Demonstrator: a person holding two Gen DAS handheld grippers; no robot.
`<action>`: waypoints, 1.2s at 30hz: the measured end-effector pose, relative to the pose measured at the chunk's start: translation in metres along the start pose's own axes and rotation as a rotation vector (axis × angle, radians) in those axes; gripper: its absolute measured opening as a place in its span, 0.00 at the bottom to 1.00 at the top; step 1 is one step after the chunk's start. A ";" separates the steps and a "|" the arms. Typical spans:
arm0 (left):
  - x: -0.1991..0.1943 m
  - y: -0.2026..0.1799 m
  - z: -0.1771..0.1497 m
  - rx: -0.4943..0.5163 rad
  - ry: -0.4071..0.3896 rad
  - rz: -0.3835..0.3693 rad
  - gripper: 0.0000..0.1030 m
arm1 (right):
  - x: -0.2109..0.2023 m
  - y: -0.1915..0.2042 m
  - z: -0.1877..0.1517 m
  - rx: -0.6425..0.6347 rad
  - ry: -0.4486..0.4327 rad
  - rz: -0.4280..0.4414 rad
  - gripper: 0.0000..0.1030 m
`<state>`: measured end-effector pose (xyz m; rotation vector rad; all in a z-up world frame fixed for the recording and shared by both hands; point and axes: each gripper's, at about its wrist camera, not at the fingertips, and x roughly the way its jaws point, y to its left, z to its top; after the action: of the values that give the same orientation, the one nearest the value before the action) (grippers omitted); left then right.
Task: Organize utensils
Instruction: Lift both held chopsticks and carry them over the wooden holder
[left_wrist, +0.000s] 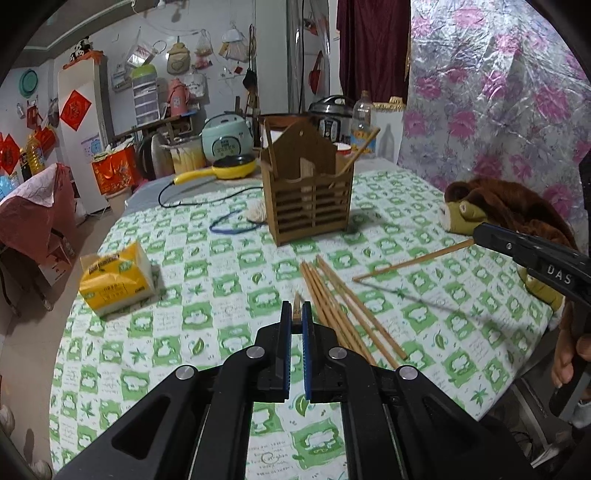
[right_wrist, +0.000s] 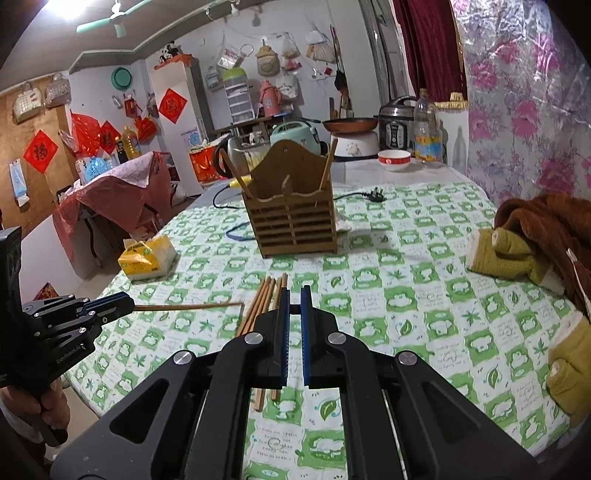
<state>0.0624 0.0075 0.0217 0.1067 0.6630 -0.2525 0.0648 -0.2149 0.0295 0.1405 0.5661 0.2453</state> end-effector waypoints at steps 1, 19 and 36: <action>-0.001 0.000 0.002 0.001 -0.004 0.000 0.05 | 0.000 0.000 0.003 0.001 -0.005 0.001 0.06; -0.003 0.002 0.026 0.014 -0.055 -0.012 0.05 | 0.003 0.014 0.031 -0.053 -0.054 0.011 0.06; 0.012 0.009 0.068 0.034 -0.079 -0.052 0.05 | 0.022 0.016 0.069 -0.074 -0.082 0.028 0.06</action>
<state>0.1145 0.0020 0.0681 0.1113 0.5836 -0.3166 0.1172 -0.1977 0.0795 0.0867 0.4727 0.2863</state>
